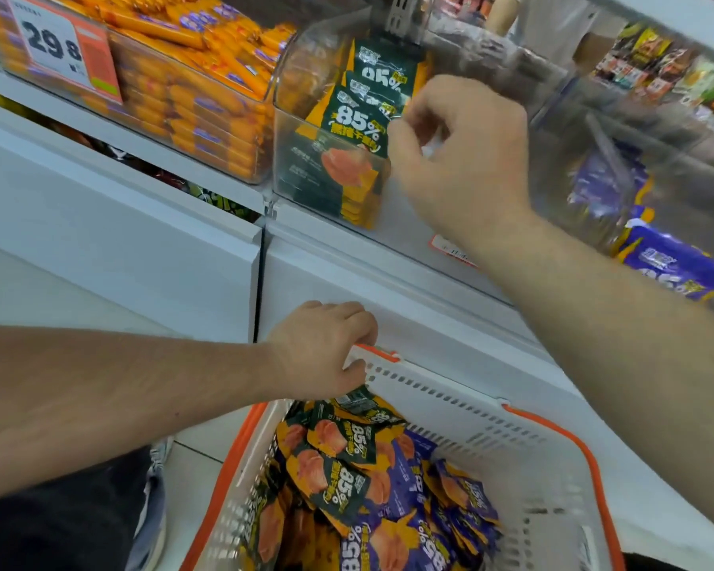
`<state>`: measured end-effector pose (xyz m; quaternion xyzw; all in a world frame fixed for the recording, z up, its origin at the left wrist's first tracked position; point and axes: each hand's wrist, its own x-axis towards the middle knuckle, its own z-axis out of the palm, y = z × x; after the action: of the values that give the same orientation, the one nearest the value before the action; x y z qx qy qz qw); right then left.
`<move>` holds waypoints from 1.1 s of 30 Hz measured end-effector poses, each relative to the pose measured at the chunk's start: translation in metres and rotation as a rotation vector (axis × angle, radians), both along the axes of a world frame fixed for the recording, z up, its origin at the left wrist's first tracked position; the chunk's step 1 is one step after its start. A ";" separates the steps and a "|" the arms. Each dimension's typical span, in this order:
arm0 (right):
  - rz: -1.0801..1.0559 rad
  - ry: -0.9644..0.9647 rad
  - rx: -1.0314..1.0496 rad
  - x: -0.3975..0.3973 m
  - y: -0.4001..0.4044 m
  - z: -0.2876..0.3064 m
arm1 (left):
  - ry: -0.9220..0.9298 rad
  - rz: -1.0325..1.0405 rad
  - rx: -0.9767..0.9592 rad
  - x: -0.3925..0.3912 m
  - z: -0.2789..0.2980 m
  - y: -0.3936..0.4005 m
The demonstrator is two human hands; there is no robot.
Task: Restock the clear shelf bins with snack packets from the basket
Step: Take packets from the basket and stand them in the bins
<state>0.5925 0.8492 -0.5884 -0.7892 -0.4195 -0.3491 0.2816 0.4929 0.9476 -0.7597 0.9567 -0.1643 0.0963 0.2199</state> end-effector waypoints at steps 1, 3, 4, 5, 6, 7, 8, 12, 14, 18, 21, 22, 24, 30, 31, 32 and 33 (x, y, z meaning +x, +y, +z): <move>0.107 -0.052 0.039 -0.016 -0.010 -0.014 | 0.049 0.014 0.018 0.000 -0.001 0.000; 0.209 0.048 0.039 -0.039 -0.035 -0.057 | 0.133 0.042 0.053 0.000 -0.002 0.000; 0.199 0.172 0.005 -0.047 -0.049 -0.083 | 0.165 0.052 0.063 0.000 -0.002 0.000; 0.144 0.334 -0.062 -0.052 -0.062 -0.112 | 0.189 0.061 0.062 0.000 -0.002 0.000; 0.057 0.511 -0.169 -0.054 -0.075 -0.139 | 0.215 0.069 0.052 0.000 -0.004 0.000; -0.047 0.674 -0.316 -0.053 -0.086 -0.166 | 0.240 0.077 0.040 0.001 -0.006 -0.001; -0.129 0.799 -0.479 -0.053 -0.095 -0.188 | 0.270 0.083 0.032 0.001 -0.008 -0.001; -0.189 1.069 -0.756 -0.047 -0.110 -0.247 | 0.345 0.091 0.022 0.001 -0.018 -0.001; -0.199 1.142 -0.777 -0.045 -0.107 -0.265 | 0.362 0.094 0.012 0.001 -0.023 0.000; -0.282 1.205 -0.693 -0.045 -0.098 -0.301 | 0.397 0.111 -0.010 0.002 -0.030 0.002; -0.328 1.086 -0.809 -0.052 -0.099 -0.320 | 0.404 0.119 0.003 0.003 -0.033 0.003; -0.353 1.027 -0.820 -0.054 -0.102 -0.324 | 0.402 0.117 0.009 0.003 -0.034 0.002; -0.394 0.954 -0.767 -0.056 -0.107 -0.326 | 0.400 0.108 0.021 0.003 -0.034 0.002; -0.260 1.058 -0.434 -0.052 -0.109 -0.274 | 0.394 0.081 0.049 0.001 -0.029 0.001; -0.228 1.105 -0.379 -0.054 -0.110 -0.261 | 0.386 0.072 0.065 0.001 -0.028 0.000; -0.200 1.131 -0.345 -0.056 -0.110 -0.249 | 0.373 0.060 0.080 0.000 -0.027 -0.001; -0.175 1.137 -0.332 -0.059 -0.111 -0.239 | 0.358 0.050 0.086 0.000 -0.026 -0.003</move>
<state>0.5338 0.7379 -0.8272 -0.9174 -0.1854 0.1761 0.3050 0.4929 0.9448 -0.7855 0.9709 -0.1028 -0.0773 0.2019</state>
